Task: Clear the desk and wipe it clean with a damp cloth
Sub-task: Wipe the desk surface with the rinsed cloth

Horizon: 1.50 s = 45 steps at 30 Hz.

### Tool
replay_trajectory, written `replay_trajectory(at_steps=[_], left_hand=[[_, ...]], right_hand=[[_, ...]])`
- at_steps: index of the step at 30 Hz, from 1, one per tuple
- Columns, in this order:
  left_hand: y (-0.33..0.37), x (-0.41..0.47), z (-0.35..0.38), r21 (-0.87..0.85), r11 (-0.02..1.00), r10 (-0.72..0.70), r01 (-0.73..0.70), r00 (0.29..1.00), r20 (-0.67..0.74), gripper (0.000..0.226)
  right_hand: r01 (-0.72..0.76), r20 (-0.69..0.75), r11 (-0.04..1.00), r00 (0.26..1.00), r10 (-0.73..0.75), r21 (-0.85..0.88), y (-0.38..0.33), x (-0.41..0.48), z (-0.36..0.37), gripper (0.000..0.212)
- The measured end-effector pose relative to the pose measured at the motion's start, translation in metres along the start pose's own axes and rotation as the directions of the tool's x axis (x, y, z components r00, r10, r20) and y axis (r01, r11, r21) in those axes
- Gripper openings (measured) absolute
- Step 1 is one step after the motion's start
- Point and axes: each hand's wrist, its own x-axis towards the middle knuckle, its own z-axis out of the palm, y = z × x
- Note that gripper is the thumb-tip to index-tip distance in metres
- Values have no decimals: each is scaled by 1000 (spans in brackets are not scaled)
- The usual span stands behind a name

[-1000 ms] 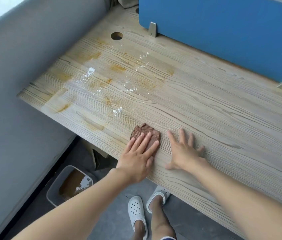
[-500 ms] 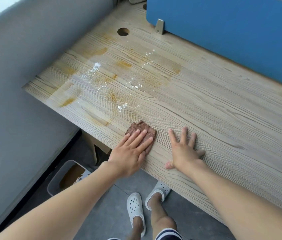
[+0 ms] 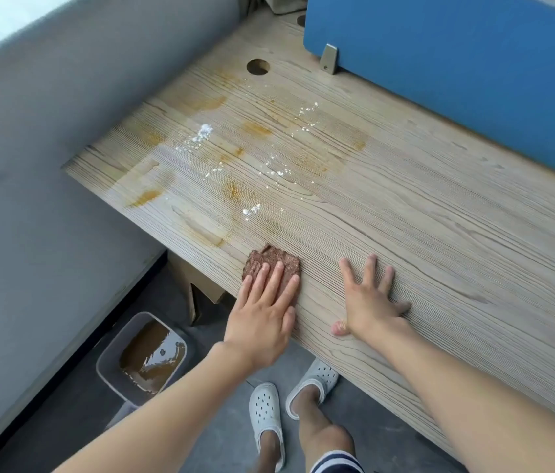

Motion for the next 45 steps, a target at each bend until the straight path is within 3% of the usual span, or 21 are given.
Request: replay_trajectory(at_steps=[5, 9, 11, 13, 18, 22, 27, 31, 37, 40, 42, 45], left_hand=[[-40, 7, -17, 33, 991, 126, -127, 991, 39, 62], [-25, 8, -23, 2, 999, 45, -45, 998, -35, 62], [-12, 11, -21, -60, 998, -24, 15, 989, -146, 65], [-7, 16, -14, -78, 993, -96, 84, 981, -170, 64], [-26, 20, -8, -27, 996, -88, 85, 988, -127, 61], [-34, 26, -14, -50, 993, -116, 112, 990, -86, 71], [-47, 25, -20, -15, 1000, 5, -6, 999, -34, 66], [-61, 47, -29, -57, 991, -125, 122, 990, -56, 69], [-55, 33, -25, 3, 1000, 15, -15, 1000, -11, 66], [-63, 51, -33, -43, 997, -58, 57, 998, -29, 71], [-62, 64, -36, -51, 992, -114, 111, 993, -41, 74], [-56, 60, -35, 19, 999, -50, 50, 999, -8, 65]], right_hand=[[-3, 13, 1000, 1000, 3, -14, -2, -2, -4, 132], [17, 23, 999, 1000, -16, -38, -13, -1, -12, 132], [33, 12, 999, 999, -33, 20, -27, 3, -16, 132], [51, -3, 995, 999, -51, 82, -42, 7, -18, 127], [63, 4, 996, 998, -64, 62, -56, 13, -12, 120], [54, -1, 997, 999, -54, 50, -55, 13, -12, 119], [47, 5, 998, 999, -47, 51, -57, 11, -14, 120], [31, 15, 998, 999, -31, 52, -59, 12, -14, 121], [33, 0, 999, 999, -33, 11, -61, 15, -19, 121], [107, -34, 994, 994, -107, -13, -49, 30, -40, 111], [88, -45, 996, 995, -88, -1, -37, 44, -53, 120], [22, -11, 999, 1000, -21, 43, -33, 52, -56, 130]])
